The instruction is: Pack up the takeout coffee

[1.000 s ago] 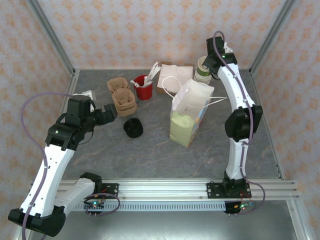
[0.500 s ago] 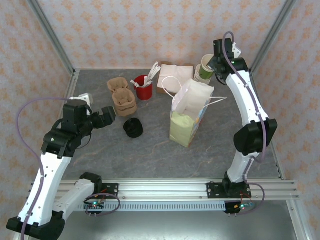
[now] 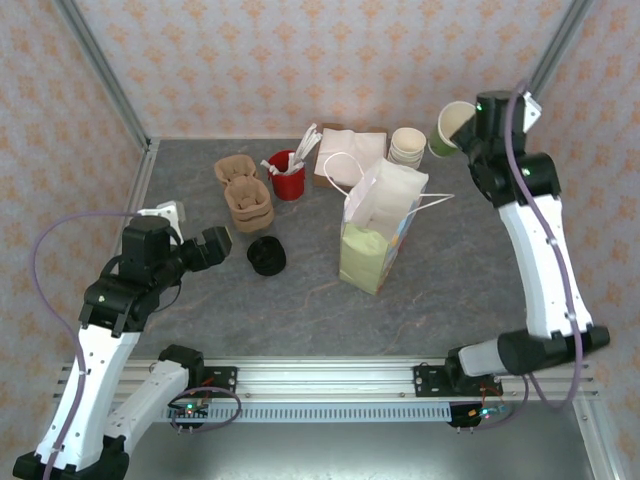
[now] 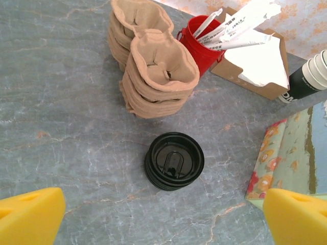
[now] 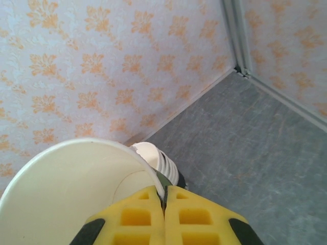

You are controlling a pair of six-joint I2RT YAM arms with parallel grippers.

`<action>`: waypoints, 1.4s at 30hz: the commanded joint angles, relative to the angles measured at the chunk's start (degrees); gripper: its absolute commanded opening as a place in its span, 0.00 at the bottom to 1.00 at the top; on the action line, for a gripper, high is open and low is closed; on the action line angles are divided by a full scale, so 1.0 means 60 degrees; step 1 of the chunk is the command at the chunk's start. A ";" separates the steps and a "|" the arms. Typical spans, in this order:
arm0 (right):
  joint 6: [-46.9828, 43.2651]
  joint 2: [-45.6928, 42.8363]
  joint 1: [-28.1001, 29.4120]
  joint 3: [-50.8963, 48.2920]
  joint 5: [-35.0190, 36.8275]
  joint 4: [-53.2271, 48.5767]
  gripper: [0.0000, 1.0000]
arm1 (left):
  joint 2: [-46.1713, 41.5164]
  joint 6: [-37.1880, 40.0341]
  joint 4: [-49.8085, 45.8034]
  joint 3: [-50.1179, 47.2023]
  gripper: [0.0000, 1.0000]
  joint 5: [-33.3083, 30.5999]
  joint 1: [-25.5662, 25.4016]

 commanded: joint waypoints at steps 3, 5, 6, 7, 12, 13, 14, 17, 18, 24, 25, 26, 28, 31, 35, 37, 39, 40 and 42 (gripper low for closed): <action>-0.0469 -0.1561 0.0055 -0.0688 0.0127 -0.3014 0.00 | -0.0125 0.0386 0.0142 -0.0467 1.00 0.0274 -0.0049; -0.0431 -0.2514 0.0049 -0.1430 -0.0180 -0.3509 0.00 | -0.0010 0.0643 0.0078 -0.0566 1.00 -0.0041 -0.0056; -0.0399 -0.3094 0.0060 -0.1981 -0.0316 -0.3613 0.00 | 0.0022 0.0753 0.0135 -0.0677 1.00 -0.0076 -0.0053; -0.0315 -0.3647 0.0056 -0.2445 -0.0434 -0.3763 0.00 | 0.0051 0.0808 0.0186 -0.0801 1.00 -0.0092 -0.0056; -0.0022 -0.5265 0.0056 -0.4274 -0.1734 -0.4370 0.00 | 0.0090 0.0504 0.0520 -0.1300 1.00 0.0014 -0.0061; 0.0042 -0.5475 0.0058 -0.4629 -0.2089 -0.4407 0.00 | 0.0084 0.0398 0.0577 -0.1340 1.00 0.0089 -0.0070; 0.0092 -0.5747 0.0059 -0.5087 -0.2505 -0.4371 0.00 | 0.0082 0.0308 0.0661 -0.1407 1.00 0.0188 -0.0050; 0.0163 -0.6543 0.0052 -0.6365 -0.2996 -0.4287 0.00 | 0.0011 -0.0015 0.0884 -0.1680 1.00 0.0426 -0.0050; 0.0146 -0.6773 0.0060 -0.6647 -0.3061 -0.4273 0.00 | -0.0018 -0.0136 0.0964 -0.1824 1.00 0.0503 -0.0049; 0.0104 -0.7535 0.0059 -0.7973 -0.4441 -0.3736 0.00 | -0.0065 -0.0632 0.1343 -0.2666 0.99 0.0745 -0.0067; 0.0134 -0.7672 0.0058 -0.8196 -0.4709 -0.3540 0.00 | -0.0051 -0.0699 0.1377 -0.2735 0.99 0.0723 -0.0072; 0.0157 -0.7773 0.0059 -0.8351 -0.4876 -0.3403 0.00 | -0.0024 -0.0753 0.1423 -0.2779 0.99 0.0728 -0.0094; 0.0188 -0.7939 0.0109 -0.8589 -0.5145 -0.3145 0.00 | 0.0106 -0.0866 0.1553 -0.2878 0.98 0.0762 -0.0139; 0.0412 -0.8011 0.0469 -0.8792 -0.5280 -0.2702 0.00 | 0.0393 -0.0894 0.1691 -0.2916 0.98 0.0704 -0.0211; 0.1242 -0.7752 0.2400 -0.9132 -0.4228 -0.1925 0.00 | 0.0720 -0.0942 0.1912 -0.2955 0.98 0.0554 -0.0320; 0.1913 -0.7347 0.4009 -0.9320 -0.3261 -0.1412 0.00 | 0.0838 -0.0960 0.2008 -0.2928 0.98 0.0523 -0.0355; 0.2450 -0.6747 0.5866 -0.9351 -0.1935 -0.0805 0.00 | 0.0938 -0.0941 0.2068 -0.2891 0.98 0.0468 -0.0393; 0.2633 -0.6432 0.6658 -0.9322 -0.1412 -0.0527 0.00 | 0.0967 -0.0945 0.2096 -0.2898 0.98 0.0444 -0.0398; 0.2930 -0.5649 0.7861 -0.9157 -0.0795 0.0170 0.00 | 0.1067 -0.0991 0.2230 -0.2929 0.97 0.0497 -0.0414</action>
